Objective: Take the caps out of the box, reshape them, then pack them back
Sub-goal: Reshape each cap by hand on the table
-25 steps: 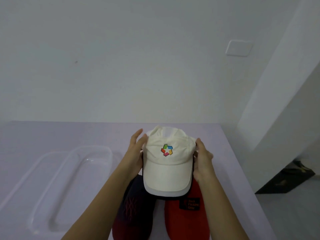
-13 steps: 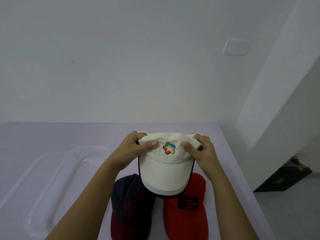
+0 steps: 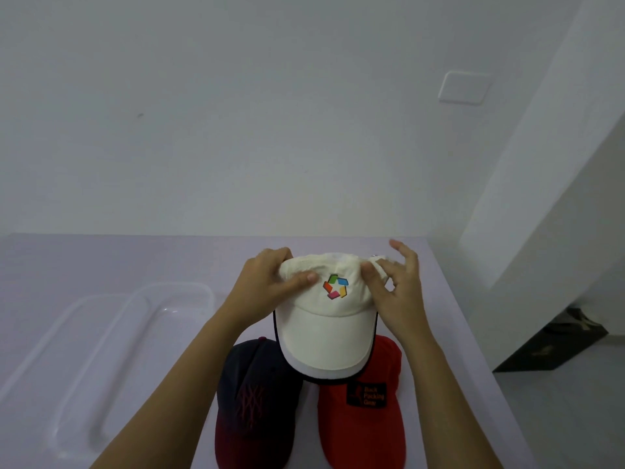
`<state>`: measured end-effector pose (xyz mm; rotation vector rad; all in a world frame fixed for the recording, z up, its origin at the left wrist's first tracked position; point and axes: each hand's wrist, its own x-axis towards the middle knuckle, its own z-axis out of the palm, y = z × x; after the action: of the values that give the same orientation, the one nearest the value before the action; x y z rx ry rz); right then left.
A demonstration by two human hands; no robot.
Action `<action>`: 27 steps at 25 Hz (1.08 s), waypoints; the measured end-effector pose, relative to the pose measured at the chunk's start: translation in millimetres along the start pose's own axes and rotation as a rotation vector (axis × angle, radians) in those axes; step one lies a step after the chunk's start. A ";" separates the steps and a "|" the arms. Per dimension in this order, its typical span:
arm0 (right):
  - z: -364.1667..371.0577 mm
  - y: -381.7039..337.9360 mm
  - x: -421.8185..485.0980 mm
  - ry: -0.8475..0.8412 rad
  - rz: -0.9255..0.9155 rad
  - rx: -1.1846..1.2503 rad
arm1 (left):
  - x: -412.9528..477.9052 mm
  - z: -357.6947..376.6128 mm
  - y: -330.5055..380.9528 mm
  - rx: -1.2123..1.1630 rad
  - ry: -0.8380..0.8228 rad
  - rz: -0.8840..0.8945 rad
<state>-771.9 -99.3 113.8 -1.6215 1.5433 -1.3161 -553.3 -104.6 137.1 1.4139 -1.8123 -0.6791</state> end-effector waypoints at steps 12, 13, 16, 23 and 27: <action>-26.2 -15.9 0.8 -0.394 -0.242 0.085 | -0.2 -20.0 14.9 -0.112 -0.192 0.080; -28.0 -16.2 2.7 -0.409 -0.246 0.070 | 2.2 -22.3 13.9 -0.070 -0.221 0.078; -31.4 -18.7 5.6 -0.465 -0.215 0.046 | 8.4 -25.6 14.8 -0.025 -0.258 0.111; -25.6 -30.8 7.7 -0.437 -0.330 -0.119 | 0.2 -11.4 23.8 -0.005 0.003 0.223; -22.2 -25.9 6.4 -0.543 -0.232 0.033 | -4.6 -8.6 18.7 0.056 -0.012 0.295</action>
<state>-781.6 -95.0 146.9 -1.9737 1.0259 -0.8899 -556.7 -95.2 155.7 1.1453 -2.0096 -0.4882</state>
